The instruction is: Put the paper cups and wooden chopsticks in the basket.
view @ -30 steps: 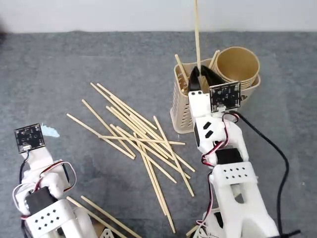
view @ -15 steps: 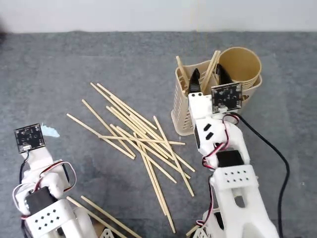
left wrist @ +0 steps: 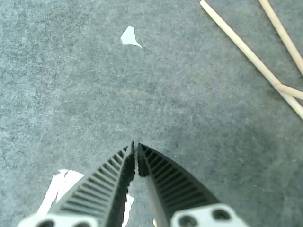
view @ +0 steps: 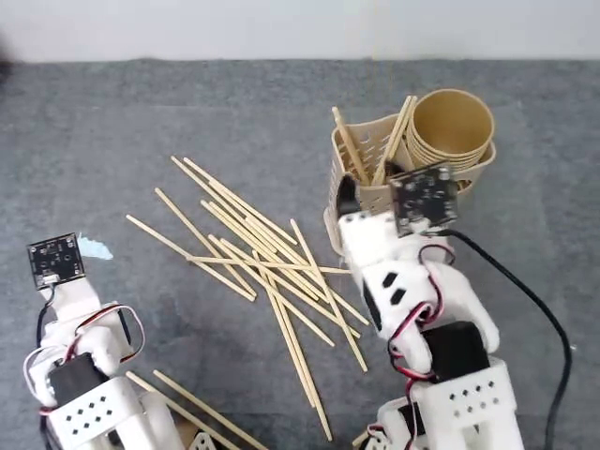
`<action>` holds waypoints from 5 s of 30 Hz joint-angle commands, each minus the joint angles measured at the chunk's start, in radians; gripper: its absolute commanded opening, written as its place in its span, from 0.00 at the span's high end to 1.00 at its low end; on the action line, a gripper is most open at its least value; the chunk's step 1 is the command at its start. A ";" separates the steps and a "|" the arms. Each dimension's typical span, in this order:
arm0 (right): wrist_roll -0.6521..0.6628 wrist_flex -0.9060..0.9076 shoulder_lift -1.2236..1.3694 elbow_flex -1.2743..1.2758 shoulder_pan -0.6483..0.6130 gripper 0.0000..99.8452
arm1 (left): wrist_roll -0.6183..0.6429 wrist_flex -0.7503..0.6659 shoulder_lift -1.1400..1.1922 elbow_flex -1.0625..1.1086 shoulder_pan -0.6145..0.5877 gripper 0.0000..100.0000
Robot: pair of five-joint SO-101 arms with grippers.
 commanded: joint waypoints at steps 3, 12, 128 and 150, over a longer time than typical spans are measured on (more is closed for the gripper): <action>-0.011 0.206 -0.021 -0.064 -0.105 0.82 | 0.005 -0.025 -0.012 -0.005 0.003 0.99; -0.006 0.398 0.266 -0.066 -0.130 0.82 | 0.005 -0.025 -0.012 -0.005 0.003 0.99; -0.069 -0.401 0.260 -0.199 0.140 0.82 | 0.005 -0.025 -0.012 -0.004 0.003 0.99; 0.040 0.335 0.553 -0.359 -0.239 0.72 | 0.005 -0.025 -0.012 -0.004 0.003 0.99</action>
